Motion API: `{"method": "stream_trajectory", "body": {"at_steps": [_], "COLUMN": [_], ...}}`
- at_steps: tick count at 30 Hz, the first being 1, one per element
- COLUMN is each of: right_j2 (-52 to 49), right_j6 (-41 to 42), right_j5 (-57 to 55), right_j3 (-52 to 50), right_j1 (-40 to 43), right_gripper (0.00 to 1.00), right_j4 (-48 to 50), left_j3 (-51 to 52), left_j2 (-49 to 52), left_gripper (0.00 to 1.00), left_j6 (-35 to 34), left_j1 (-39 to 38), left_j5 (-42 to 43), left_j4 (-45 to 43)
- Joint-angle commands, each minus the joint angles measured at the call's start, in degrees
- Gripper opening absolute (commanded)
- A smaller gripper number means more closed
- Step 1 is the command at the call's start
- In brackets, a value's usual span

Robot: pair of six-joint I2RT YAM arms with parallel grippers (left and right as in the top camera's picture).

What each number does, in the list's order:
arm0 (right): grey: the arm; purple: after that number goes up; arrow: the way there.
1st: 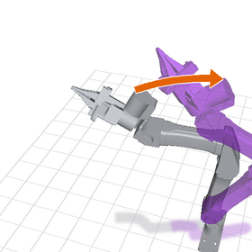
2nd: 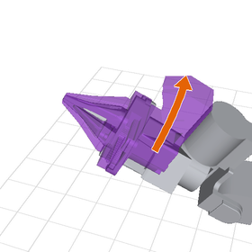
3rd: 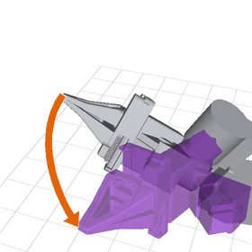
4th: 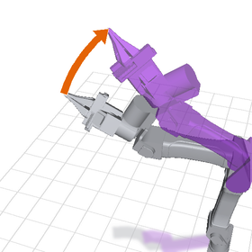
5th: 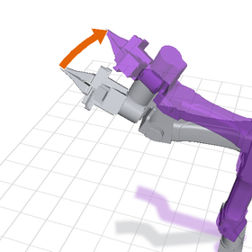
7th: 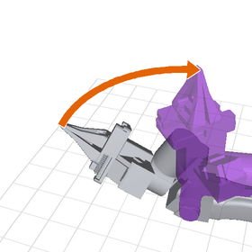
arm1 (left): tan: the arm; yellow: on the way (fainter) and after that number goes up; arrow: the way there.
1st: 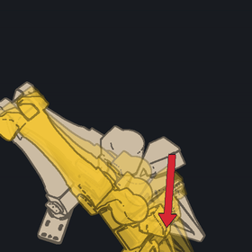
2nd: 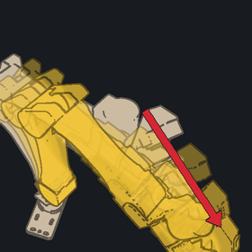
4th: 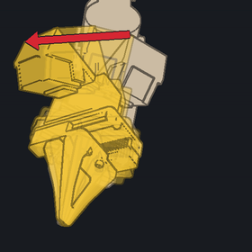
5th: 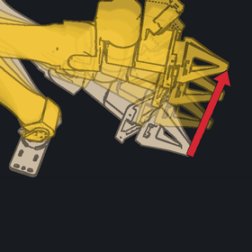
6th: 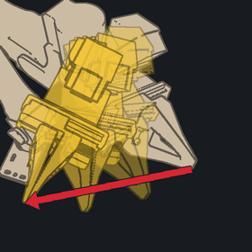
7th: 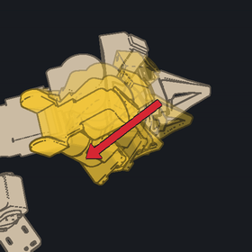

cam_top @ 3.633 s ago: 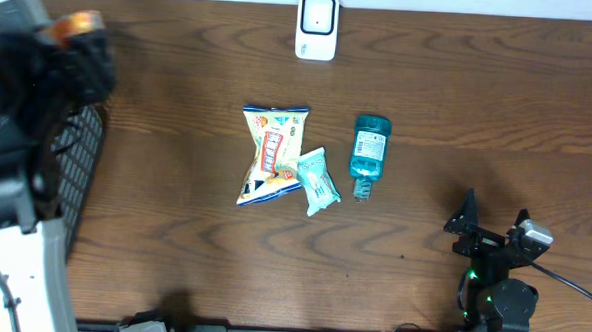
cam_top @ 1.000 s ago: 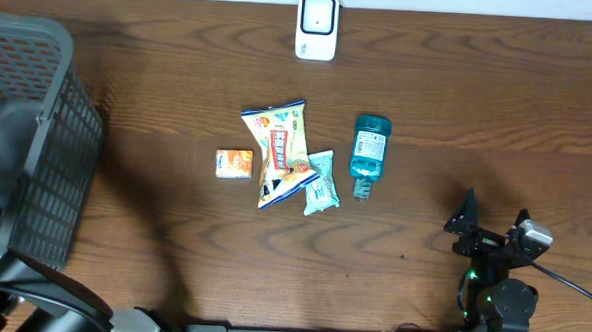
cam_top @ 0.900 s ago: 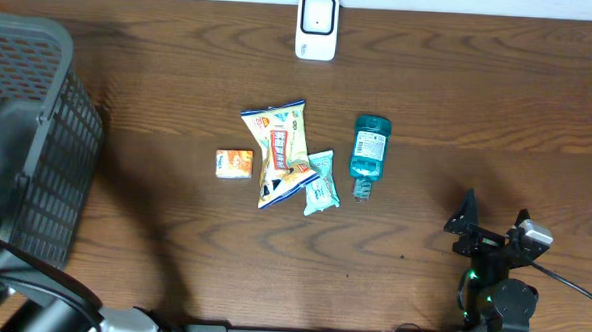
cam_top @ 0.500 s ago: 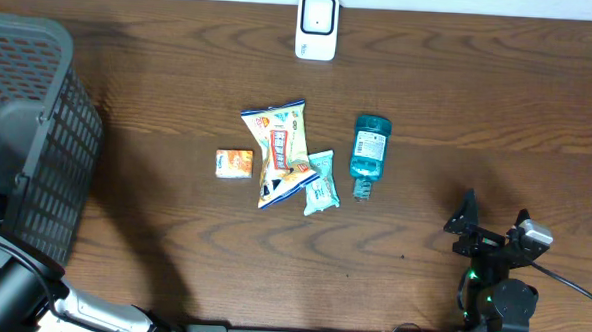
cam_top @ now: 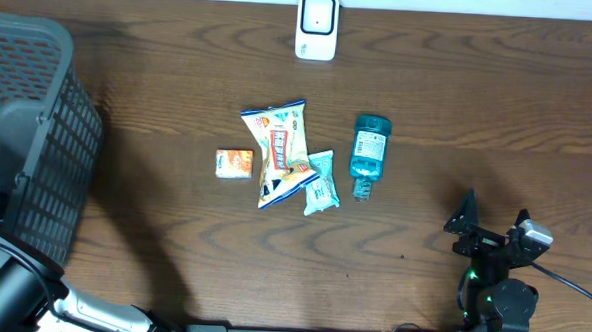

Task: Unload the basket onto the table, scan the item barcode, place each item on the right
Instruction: 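Reach the left gripper into the basket and grasp the green Zam-Buk tin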

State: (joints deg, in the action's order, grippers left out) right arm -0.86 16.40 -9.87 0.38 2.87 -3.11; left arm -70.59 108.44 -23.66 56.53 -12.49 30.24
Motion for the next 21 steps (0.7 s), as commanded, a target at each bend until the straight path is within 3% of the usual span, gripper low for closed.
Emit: {"method": "stream_trajectory", "body": {"at_steps": [1,9,15,21], "right_j2": [0.20,0.20,0.20,0.20], "right_j6": [0.72,0.72,0.72,0.72], "right_j5": [-0.09,-0.07,-0.07,-0.07], "right_j3": [-0.07,-0.07,-0.07,-0.07], "right_j1": [-0.20,-0.20,-0.20,-0.20], "right_gripper": [0.99,0.99,0.99,0.99], "right_j4": [-0.11,-0.11,-0.11,-0.11], "left_j3": [-0.17,-0.20,-0.57,-0.57], "left_j2": [1.29,1.29,-0.35,-1.99], "left_gripper": [0.98,0.98,0.98,0.98], "left_j6": [1.60,8.41,8.59,0.09], "left_j1": [-0.15,-2.08,-2.62,-2.60], "left_j5": [5.95,9.29,8.79,2.36], "left_j4": [-0.46,-1.22,-0.59,1.42]}}
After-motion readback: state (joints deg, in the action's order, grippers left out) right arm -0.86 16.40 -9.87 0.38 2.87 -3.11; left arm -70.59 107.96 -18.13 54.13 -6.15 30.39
